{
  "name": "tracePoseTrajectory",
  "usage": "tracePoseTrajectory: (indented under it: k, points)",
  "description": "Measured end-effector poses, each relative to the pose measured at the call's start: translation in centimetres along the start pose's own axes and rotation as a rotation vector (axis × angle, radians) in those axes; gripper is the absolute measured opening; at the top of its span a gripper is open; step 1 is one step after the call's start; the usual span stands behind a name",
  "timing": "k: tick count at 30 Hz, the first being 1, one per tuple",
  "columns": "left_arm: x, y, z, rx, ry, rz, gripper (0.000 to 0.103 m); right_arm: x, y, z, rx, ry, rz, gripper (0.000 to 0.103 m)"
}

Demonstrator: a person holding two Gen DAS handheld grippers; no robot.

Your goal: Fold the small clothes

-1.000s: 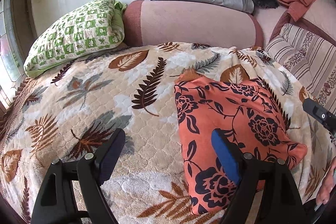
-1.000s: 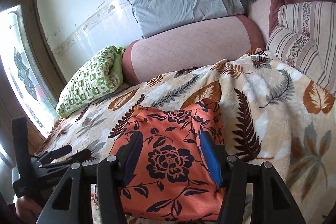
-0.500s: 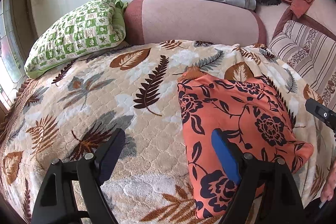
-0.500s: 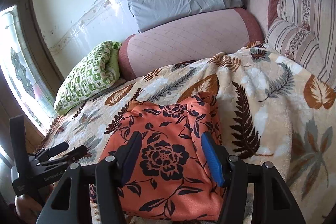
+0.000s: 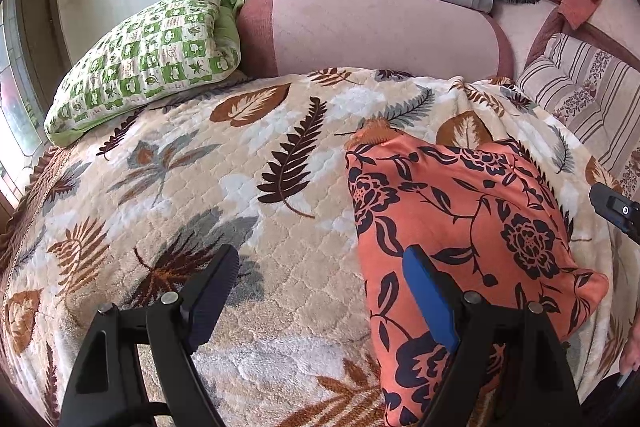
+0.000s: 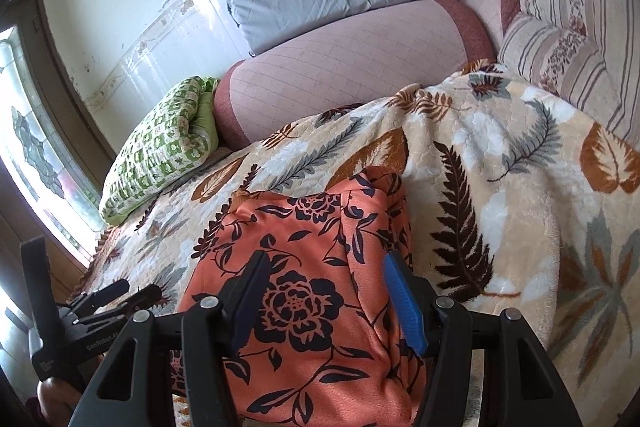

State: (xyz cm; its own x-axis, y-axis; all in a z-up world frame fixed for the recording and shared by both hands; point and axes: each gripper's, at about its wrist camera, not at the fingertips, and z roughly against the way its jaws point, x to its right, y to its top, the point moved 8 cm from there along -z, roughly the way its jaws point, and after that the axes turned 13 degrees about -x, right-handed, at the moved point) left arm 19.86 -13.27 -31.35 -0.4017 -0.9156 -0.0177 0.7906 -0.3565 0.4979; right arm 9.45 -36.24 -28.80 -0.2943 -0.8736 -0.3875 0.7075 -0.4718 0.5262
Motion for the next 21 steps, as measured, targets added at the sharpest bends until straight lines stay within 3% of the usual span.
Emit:
tracePoseTrajectory:
  k: [21]
  points:
    - [0.4,-0.1,-0.7,-0.016,0.007,-0.021,0.084,1.1,-0.1,-0.2,-0.027,-0.006,0.001,0.064]
